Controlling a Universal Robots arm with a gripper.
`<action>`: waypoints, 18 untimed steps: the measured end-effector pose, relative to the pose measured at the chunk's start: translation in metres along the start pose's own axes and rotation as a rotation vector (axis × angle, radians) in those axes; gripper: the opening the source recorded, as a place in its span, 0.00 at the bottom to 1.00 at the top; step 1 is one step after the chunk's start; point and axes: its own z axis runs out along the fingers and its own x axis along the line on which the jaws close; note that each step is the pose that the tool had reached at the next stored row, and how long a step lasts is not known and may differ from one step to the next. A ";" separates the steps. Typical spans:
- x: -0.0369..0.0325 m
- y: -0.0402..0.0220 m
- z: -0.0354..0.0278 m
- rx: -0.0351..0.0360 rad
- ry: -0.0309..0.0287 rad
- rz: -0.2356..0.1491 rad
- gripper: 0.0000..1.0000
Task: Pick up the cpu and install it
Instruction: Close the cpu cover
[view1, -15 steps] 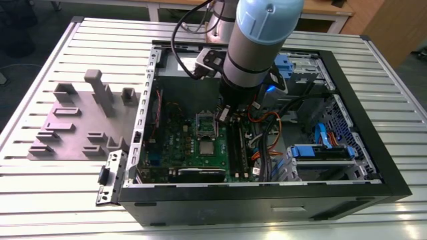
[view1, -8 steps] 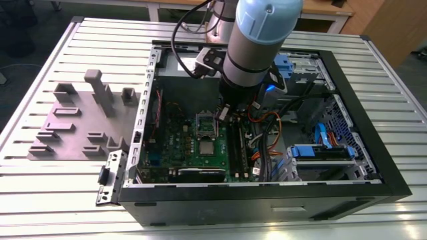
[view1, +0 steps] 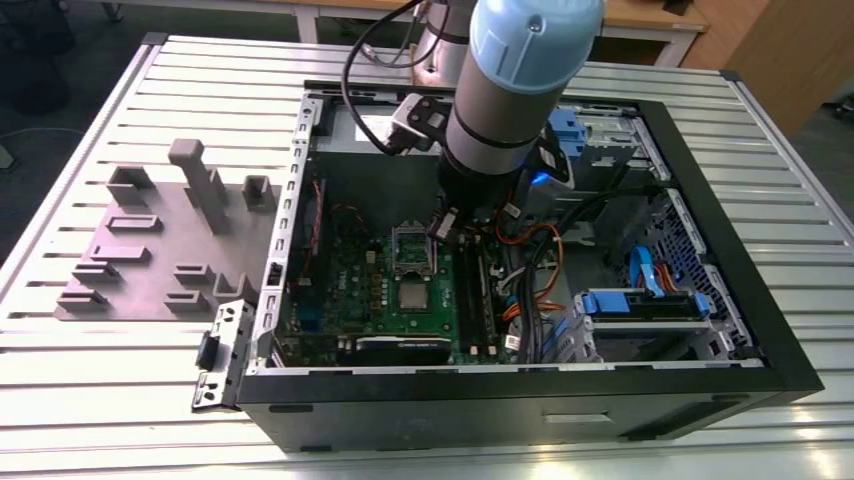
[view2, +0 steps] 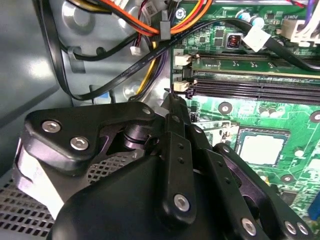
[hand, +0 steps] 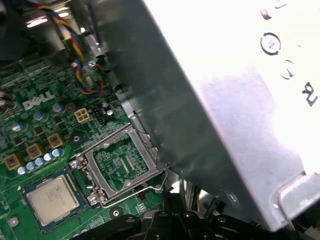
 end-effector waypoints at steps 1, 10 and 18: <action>0.0000 0.0000 0.0002 0.0012 -0.0020 0.010 0.11; 0.0004 -0.0002 0.0021 0.0053 -0.0055 0.036 0.11; 0.0021 0.0022 0.0040 0.0083 -0.0083 0.056 0.11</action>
